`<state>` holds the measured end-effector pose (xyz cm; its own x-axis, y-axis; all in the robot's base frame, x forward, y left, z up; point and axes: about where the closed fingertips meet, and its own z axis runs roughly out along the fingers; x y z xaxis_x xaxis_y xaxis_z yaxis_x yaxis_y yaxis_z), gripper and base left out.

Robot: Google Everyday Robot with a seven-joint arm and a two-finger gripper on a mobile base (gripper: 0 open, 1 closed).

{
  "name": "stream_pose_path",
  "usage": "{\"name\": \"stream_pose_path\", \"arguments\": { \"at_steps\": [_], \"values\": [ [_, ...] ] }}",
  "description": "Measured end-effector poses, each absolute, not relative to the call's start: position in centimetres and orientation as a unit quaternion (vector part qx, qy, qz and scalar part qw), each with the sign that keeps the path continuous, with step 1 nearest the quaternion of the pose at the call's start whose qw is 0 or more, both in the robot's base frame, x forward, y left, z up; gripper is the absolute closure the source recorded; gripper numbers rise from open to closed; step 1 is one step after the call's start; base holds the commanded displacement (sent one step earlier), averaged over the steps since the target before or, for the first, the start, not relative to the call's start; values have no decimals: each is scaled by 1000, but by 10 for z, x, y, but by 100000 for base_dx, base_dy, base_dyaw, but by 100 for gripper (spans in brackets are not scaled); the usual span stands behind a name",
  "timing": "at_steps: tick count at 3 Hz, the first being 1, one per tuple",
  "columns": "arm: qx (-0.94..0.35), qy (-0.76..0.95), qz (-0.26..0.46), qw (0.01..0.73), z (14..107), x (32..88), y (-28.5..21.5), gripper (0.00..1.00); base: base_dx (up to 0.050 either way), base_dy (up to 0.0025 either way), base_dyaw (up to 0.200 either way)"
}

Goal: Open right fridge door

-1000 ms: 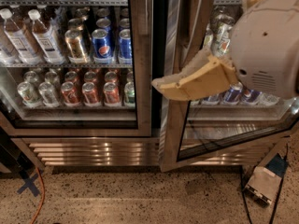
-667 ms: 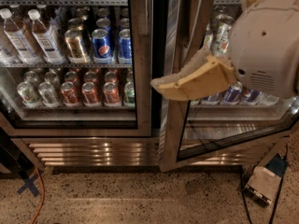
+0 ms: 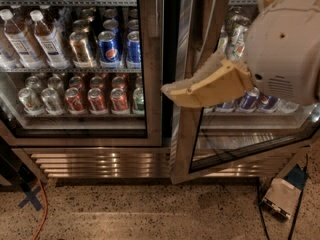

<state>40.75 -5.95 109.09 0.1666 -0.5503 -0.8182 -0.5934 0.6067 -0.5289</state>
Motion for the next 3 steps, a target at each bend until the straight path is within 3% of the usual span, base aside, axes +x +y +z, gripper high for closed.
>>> {"name": "stream_pose_path", "arguments": {
  "at_steps": [1, 3],
  "values": [
    [-401, 676, -14, 618, 1084, 420, -92, 0, 0, 0, 0],
    [-391, 680, -25, 619, 1088, 423, -94, 0, 0, 0, 0]
  ]
}}
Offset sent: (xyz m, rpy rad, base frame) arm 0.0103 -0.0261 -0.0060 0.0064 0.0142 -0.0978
